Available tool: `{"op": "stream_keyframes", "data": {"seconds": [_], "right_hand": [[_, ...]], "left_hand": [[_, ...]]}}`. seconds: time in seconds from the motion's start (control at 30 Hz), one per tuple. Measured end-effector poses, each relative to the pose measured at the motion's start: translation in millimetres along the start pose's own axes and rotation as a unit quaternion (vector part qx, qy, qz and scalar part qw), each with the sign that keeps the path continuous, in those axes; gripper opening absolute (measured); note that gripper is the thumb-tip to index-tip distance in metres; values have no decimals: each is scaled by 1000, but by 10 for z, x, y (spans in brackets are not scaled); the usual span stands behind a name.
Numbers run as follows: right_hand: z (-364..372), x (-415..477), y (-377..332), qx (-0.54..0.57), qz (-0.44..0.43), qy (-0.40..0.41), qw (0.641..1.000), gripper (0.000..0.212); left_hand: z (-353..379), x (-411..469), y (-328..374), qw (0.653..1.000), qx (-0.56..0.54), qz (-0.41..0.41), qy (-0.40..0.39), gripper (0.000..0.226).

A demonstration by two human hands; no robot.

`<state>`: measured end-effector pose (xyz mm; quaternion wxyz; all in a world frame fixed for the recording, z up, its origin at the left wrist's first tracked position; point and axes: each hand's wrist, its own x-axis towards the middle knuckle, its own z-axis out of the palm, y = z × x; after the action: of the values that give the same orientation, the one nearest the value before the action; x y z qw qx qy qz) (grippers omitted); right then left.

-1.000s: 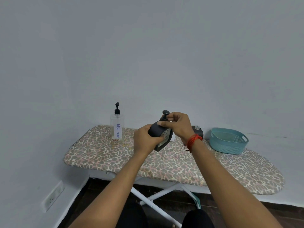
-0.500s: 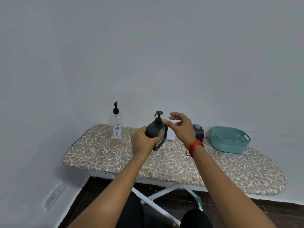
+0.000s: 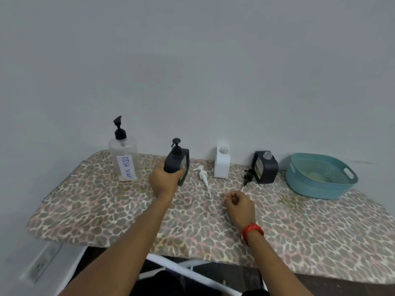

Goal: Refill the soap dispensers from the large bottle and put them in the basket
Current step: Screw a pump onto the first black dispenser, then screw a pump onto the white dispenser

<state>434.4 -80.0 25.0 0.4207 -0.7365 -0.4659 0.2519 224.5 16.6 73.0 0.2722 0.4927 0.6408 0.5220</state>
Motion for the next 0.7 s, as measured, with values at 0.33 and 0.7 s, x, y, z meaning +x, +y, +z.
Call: {"op": "stream_keyframes", "data": {"seconds": [0.33,0.7], "right_hand": [[227,147,263,-69,-47,43,996,6],[202,129,124,-51,-40,47,997,14]], "left_hand": [[581,600,-237,999,7,1,31,41],[306,298,-524,998,23,-18,-58,81]]}}
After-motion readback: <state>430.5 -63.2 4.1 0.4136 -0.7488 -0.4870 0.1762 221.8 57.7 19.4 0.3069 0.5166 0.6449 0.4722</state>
